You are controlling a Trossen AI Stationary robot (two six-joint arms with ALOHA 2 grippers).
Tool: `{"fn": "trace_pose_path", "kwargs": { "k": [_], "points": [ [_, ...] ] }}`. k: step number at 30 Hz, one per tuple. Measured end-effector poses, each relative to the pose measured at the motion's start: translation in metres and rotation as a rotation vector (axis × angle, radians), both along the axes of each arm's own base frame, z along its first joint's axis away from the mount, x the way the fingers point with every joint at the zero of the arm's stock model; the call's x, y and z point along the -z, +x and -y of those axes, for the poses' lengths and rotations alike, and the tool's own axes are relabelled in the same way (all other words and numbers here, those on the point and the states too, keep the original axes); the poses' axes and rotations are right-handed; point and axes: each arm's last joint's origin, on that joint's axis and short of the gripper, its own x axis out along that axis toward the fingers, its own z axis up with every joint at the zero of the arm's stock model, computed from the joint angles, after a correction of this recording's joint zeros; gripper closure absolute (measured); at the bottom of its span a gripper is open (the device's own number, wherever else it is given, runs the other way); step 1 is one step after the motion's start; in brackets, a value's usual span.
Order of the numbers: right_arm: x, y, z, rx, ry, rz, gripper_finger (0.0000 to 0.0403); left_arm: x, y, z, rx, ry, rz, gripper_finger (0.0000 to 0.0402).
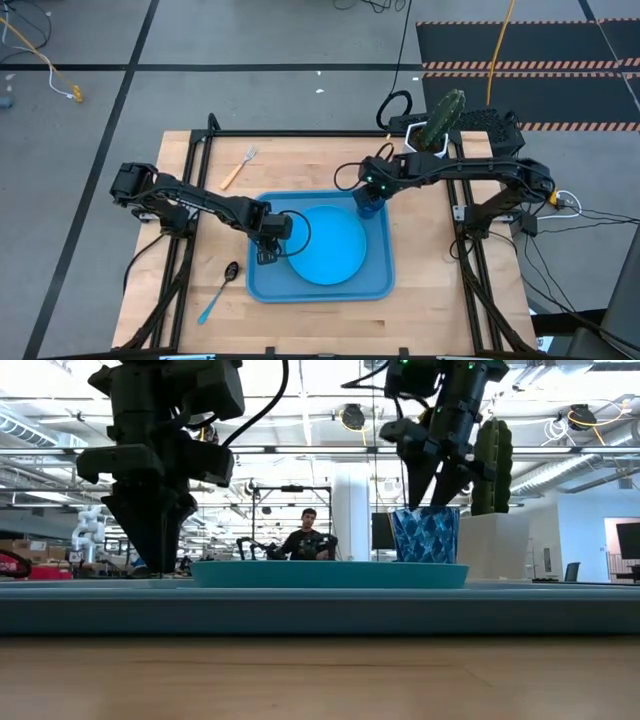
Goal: Pick and place plate/cup/fork/spoon on tray
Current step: Adjust the dark blue cup, then adjust the light blue plate
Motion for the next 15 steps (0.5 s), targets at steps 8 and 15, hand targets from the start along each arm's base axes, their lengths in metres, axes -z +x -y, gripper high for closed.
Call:
{"fn": "trace_pose_path", "kwargs": {
  "k": [8, 15],
  "points": [
    [-0.035, -0.019, -0.005, 0.002, -0.028, 0.164, 0.0236, 0.0, 0.002, -0.007, -0.005, 0.018, 0.012, 0.0218],
    [-0.065, -0.038, -0.009, 0.045, -0.046, 0.336, 0.0236, -0.001, 0.006, -0.021, -0.017, 0.108, 0.046, 0.0218]
  ]
}}
